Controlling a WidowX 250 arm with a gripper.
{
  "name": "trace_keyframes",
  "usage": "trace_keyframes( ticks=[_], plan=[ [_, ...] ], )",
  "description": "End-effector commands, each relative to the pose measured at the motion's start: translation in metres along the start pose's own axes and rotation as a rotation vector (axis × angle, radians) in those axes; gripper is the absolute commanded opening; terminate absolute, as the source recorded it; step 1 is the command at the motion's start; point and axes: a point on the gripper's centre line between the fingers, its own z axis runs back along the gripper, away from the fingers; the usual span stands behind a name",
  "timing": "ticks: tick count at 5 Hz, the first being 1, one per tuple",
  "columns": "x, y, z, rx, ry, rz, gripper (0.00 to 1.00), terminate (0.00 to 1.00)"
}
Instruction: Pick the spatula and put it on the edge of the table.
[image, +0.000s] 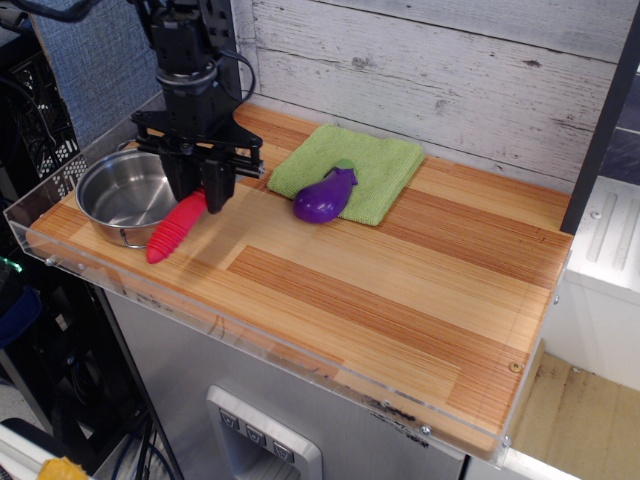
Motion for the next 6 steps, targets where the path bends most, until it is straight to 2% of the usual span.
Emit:
trace_keyframes(
  ticks=[1, 3, 5, 6],
  plan=[
    [0.001, -0.025, 0.01, 0.007, -0.03, -0.05, 0.0, 0.0],
    [-0.001, -0.009, -0.01, 0.046, 0.022, -0.027, 0.0, 0.0],
    [-0.008, -0.006, -0.02, 0.058, 0.051, -0.028, 0.0, 0.0],
    [-0.008, -0.01, -0.015, 0.05, 0.062, -0.037, 1.0, 0.0]
  ],
)
